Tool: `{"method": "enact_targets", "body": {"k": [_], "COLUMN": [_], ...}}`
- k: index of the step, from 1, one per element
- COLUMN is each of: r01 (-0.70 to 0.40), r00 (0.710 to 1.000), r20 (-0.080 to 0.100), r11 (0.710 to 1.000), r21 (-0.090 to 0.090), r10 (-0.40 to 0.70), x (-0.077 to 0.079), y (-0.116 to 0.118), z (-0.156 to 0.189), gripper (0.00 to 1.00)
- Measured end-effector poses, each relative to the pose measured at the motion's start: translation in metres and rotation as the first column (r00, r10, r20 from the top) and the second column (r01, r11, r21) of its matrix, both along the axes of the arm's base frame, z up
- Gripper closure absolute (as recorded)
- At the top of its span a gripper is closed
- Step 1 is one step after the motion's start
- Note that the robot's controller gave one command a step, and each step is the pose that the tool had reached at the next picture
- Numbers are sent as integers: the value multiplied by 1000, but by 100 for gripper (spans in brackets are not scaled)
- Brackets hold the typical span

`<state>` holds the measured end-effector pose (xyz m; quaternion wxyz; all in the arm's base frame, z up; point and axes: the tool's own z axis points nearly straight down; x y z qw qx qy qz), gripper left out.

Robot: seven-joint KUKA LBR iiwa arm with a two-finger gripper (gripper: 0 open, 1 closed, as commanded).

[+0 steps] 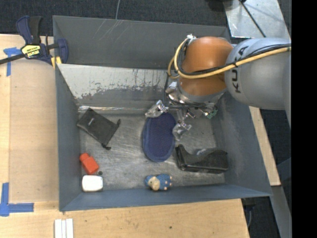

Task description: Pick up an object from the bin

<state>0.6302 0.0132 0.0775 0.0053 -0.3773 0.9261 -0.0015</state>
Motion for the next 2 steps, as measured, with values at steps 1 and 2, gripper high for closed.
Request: {"method": "enact_targets", "body": {"k": [1, 2], "r01": [-473, -788], "r00": [881, 616], "r20": [-4, -10], "r11": [881, 616], "r21": [-1, 0], "r10": [473, 788], "x": [-13, -26], "y": [59, 63], "z": [24, 23], "gripper": [0, 0]}}
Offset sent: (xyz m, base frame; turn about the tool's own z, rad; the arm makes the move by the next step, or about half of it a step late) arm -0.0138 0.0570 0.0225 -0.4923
